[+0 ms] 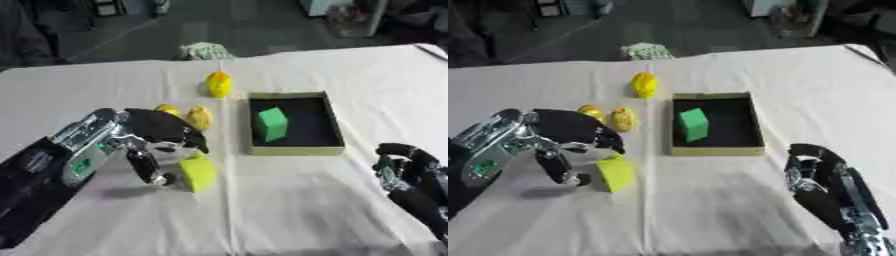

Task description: Pick up objects on the table and place them in the box.

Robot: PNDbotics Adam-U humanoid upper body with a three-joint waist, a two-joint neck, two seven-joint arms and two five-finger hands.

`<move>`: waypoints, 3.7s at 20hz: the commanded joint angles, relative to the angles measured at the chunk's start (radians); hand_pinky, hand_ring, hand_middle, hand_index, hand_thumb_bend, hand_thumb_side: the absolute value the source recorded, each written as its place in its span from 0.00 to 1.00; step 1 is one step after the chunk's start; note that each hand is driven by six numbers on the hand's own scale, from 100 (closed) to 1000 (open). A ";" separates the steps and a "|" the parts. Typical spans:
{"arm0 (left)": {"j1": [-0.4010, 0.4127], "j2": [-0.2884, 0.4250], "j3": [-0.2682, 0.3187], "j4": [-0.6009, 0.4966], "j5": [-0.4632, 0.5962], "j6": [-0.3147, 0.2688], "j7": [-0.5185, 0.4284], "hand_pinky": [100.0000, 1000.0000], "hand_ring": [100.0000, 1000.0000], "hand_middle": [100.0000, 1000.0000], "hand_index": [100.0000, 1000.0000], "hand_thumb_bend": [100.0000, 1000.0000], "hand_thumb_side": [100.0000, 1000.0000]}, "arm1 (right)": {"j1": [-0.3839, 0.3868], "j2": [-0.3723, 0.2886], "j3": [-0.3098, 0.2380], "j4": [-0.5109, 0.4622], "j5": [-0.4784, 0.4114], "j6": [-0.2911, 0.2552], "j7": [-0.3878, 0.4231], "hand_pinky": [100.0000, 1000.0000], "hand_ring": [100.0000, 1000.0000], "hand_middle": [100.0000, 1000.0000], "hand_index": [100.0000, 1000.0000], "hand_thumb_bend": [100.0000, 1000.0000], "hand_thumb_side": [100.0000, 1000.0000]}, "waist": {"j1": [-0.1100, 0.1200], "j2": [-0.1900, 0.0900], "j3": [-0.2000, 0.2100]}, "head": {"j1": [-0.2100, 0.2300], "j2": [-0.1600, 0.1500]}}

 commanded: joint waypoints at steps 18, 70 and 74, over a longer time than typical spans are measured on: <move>-0.028 -0.026 0.018 0.074 0.009 0.021 0.049 0.71 0.64 0.58 0.71 0.00 0.04 | -0.007 0.000 0.001 -0.008 -0.004 0.001 0.004 0.58 0.58 0.65 0.72 0.00 0.20 | -0.004 -0.003 -0.026 | 0.007 0.005; -0.338 -0.129 0.109 0.068 -0.169 0.071 0.347 0.78 0.75 0.74 0.85 0.19 0.03 | -0.147 -0.045 0.199 -0.044 -0.053 0.012 0.232 0.58 0.58 0.64 0.72 0.00 0.30 | 0.012 0.102 -0.185 | 0.096 -0.027; -0.284 0.002 0.177 0.025 0.025 0.206 0.223 0.77 0.74 0.73 0.84 0.15 0.09 | -0.132 -0.051 0.190 -0.037 -0.044 0.008 0.222 0.58 0.58 0.64 0.72 0.00 0.30 | 0.022 0.087 -0.157 | 0.072 -0.013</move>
